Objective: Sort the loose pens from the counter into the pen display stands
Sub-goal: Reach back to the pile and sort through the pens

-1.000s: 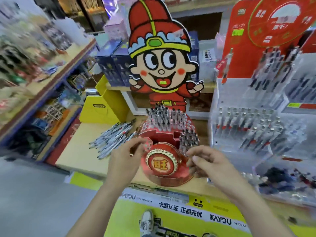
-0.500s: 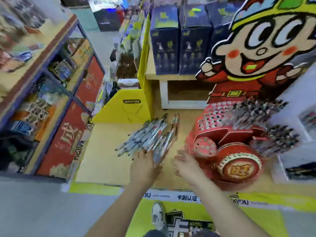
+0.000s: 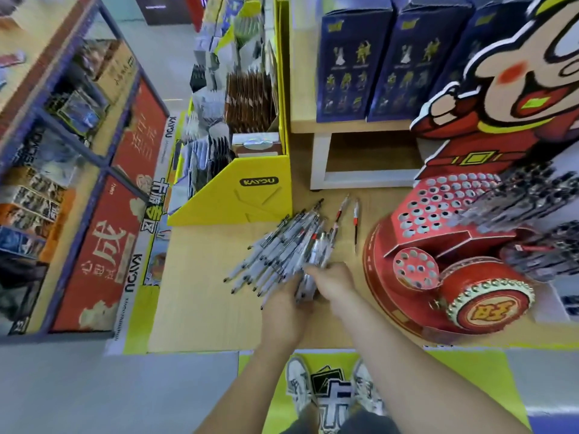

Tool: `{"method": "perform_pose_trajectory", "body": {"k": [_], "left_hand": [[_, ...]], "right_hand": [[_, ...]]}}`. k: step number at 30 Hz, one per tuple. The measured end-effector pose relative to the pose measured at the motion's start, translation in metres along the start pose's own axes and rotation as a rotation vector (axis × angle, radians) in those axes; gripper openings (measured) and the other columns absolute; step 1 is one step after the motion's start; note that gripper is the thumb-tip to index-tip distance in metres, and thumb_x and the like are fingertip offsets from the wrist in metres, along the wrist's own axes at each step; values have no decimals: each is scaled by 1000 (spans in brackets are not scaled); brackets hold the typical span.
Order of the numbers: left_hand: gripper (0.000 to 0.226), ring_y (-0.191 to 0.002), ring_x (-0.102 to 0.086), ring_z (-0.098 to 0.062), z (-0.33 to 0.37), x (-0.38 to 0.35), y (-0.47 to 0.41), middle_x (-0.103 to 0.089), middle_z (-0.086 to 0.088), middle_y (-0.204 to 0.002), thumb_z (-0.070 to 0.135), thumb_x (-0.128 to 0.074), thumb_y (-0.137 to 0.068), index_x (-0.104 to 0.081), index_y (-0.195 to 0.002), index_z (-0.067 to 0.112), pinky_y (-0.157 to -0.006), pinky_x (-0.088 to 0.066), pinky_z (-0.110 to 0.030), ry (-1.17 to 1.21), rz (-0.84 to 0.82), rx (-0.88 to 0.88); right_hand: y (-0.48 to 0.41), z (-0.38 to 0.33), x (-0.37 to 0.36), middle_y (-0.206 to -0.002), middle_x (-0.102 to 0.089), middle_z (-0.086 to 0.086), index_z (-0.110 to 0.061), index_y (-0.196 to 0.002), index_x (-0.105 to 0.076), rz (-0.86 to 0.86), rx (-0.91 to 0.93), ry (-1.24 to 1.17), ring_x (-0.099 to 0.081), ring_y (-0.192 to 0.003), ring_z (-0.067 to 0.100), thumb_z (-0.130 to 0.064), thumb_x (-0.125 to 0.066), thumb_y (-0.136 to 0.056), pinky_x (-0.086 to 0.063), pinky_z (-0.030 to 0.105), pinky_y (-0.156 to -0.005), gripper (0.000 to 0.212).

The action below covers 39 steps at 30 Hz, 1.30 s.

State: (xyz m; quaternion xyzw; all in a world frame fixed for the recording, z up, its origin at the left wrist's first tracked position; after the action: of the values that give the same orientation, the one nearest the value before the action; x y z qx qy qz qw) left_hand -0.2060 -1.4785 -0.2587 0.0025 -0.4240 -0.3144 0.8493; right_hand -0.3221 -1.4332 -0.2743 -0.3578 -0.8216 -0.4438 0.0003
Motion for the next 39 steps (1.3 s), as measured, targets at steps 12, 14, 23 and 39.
{"method": "perform_pose_trajectory", "body": {"k": [12,14,23,39], "left_hand": [[44,-91,-59,-9,17,-1,-11,-60,17,-93,6,-75,-66,-68,-106,23,-78,-50,-28,341,-106,-26],[43,-95,-62,-9,20,0,-12,-64,10,-98,14,-75,-64,-67,-104,29,-83,-52,-34,374,-127,-47],[34,-88,-62,10,41,22,-4,-65,27,-93,3,-61,-87,-70,-112,24,-78,-46,-7,440,-174,-38],[26,-90,-68,-26,83,68,-41,-72,-13,-101,30,-54,-97,-67,-109,11,-79,-55,-35,957,-313,288]], "right_hand": [[-13,4,2,-63,-61,10,0,-90,-63,-20,-87,-52,-58,-56,23,-22,-71,-76,-42,25,-53,27],[-11,3,4,-67,-60,10,0,-92,-64,-51,-96,-58,-55,-56,22,-26,-72,-80,-38,24,-51,30],[-7,2,14,-75,-56,12,1,-110,-57,-119,-19,-144,-45,-44,21,-28,-69,-86,-34,26,-44,39],[89,-33,54,-72,-55,15,-4,-96,-51,-656,254,-230,-49,-49,22,-8,-59,-94,-42,28,-46,10]]}}
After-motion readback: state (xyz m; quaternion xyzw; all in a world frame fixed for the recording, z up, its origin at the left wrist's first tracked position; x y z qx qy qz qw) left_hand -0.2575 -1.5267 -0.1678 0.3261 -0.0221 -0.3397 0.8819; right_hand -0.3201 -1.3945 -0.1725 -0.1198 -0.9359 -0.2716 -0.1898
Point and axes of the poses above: each hand's wrist, its own y-axis away from the middle knuckle, its own x-axis out of the back of the hand, z = x × y, the point moved 7 cm from there along -y, towards the middle knuckle
